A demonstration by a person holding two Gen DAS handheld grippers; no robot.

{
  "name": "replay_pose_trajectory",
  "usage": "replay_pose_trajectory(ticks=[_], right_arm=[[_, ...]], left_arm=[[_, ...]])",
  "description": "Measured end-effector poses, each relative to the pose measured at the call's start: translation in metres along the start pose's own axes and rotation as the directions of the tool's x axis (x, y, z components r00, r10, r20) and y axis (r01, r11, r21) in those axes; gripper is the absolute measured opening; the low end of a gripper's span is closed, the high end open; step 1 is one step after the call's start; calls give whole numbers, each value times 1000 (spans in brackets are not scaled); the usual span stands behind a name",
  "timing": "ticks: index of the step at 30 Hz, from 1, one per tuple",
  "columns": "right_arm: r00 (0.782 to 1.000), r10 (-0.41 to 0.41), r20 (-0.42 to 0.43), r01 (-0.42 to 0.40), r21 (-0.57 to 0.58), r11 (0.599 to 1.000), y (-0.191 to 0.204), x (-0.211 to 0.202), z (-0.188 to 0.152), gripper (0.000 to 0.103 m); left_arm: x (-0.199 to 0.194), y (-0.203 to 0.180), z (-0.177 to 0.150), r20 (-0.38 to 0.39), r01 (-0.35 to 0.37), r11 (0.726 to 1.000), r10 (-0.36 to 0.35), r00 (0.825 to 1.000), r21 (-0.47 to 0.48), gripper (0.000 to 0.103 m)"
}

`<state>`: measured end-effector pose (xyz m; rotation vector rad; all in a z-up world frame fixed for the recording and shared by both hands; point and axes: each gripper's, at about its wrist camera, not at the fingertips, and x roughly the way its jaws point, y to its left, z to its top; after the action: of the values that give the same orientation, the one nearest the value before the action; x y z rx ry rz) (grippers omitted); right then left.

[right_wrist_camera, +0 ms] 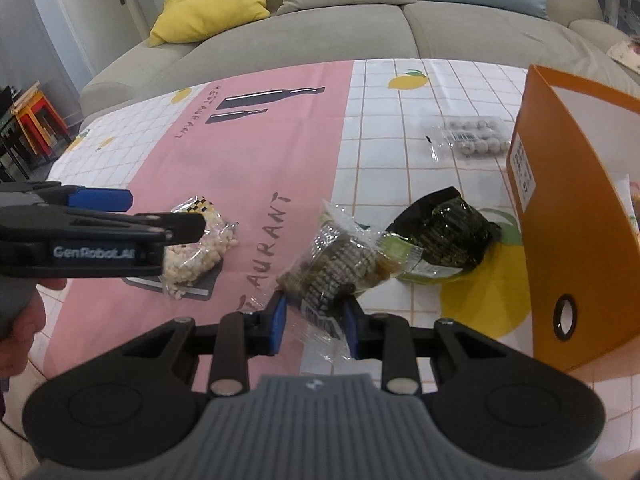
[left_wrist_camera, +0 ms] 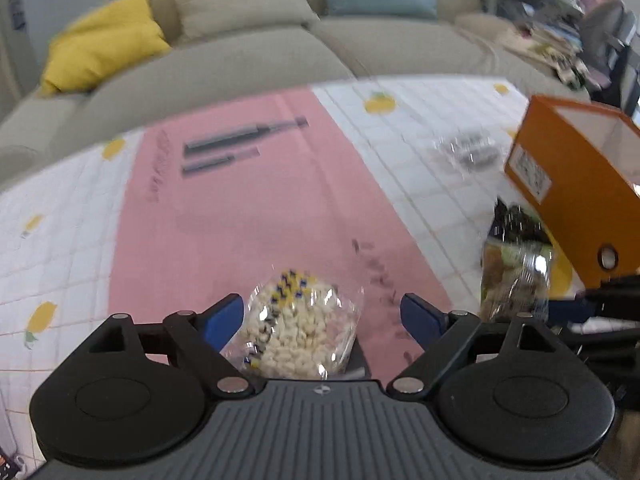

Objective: Organize snacks
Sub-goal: 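Carry the peanut bag and brown snack bag over the orange box with both tools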

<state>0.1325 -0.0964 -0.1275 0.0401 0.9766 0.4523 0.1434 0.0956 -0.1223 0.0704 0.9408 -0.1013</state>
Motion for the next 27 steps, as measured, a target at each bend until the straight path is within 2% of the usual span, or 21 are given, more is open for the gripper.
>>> replay_pose_trajectory(ticks=[3, 8, 10, 14, 19, 20, 21, 27], right_arm=[[1000, 8, -1, -8, 11, 1000, -1, 1, 0, 28], [1000, 21, -6, -21, 19, 1000, -3, 4, 1, 28], [1000, 26, -12, -25, 25, 999, -4, 6, 1, 28], [999, 35, -28, -34, 35, 999, -6, 15, 1, 29], [998, 37, -41, -36, 33, 999, -7, 24, 1, 29], [998, 37, -42, -36, 31, 999, -7, 25, 0, 29], [998, 35, -44, -34, 26, 999, -7, 27, 0, 29], [999, 13, -34, -14, -11, 1000, -2, 25, -1, 28]], left_arm=[[12, 6, -1, -31, 57, 998, -57, 998, 21, 103], [33, 18, -8, -62, 96, 995, -94, 994, 30, 103], [37, 21, -12, -54, 69, 997, -67, 996, 42, 103], [52, 28, -14, -102, 97, 995, -96, 990, 2, 103], [55, 20, -18, -64, 59, 997, -56, 996, 50, 103], [54, 18, -18, -54, 56, 997, -53, 997, 58, 97], [54, 17, -17, -51, 61, 997, -58, 997, 57, 93], [41, 3, -15, -28, 22, 1000, -22, 999, 13, 92]])
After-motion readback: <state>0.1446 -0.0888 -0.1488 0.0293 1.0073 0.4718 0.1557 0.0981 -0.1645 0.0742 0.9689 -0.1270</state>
